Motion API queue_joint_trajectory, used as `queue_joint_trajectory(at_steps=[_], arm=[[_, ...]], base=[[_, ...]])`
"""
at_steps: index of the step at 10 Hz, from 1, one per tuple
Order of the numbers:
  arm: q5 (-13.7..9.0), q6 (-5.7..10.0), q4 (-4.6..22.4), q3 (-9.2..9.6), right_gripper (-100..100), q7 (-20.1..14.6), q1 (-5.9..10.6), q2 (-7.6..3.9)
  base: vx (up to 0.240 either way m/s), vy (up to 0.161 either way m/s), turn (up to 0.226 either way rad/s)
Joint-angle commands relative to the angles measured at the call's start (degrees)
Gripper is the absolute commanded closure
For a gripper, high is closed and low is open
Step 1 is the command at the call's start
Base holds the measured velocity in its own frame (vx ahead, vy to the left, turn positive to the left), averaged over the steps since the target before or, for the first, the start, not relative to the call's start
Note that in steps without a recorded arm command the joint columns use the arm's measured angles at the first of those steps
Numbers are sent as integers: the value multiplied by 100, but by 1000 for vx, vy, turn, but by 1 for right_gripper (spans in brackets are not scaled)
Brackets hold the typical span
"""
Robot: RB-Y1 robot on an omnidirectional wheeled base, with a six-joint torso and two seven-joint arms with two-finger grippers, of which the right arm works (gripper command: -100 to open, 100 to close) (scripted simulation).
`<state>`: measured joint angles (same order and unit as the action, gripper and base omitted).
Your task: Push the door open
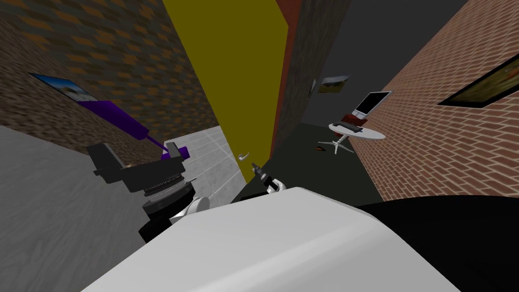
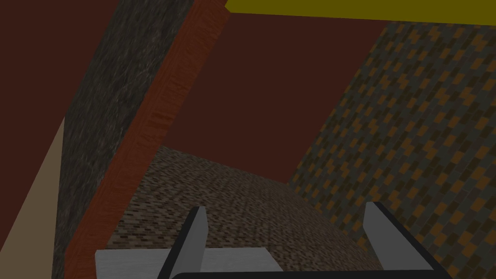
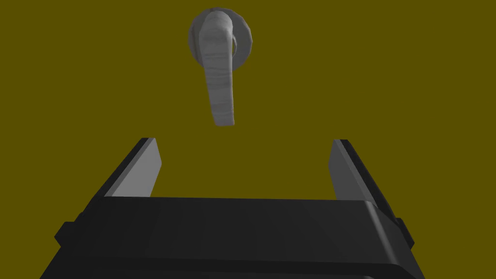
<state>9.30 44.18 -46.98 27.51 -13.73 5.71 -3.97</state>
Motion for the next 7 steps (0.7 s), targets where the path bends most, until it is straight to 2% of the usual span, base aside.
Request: queue_joint_trajectory(at_steps=[1, 3, 5, 6, 7], arm=[[8, 88, 228, 28, -100, 7, 92, 30], [41, 180, 566, 125, -100, -10, 226, 56], [62, 238, 776, 185, -100, -20, 310, 76], [55, 211, 695, 165, -100, -21, 282, 66], [47, 215, 727, 144, -100, 5, 285, 51]], base=[[50, -24, 2], [110, -54, 10], [129, -62, 10], [62, -25, 5], [95, 71, 34]])
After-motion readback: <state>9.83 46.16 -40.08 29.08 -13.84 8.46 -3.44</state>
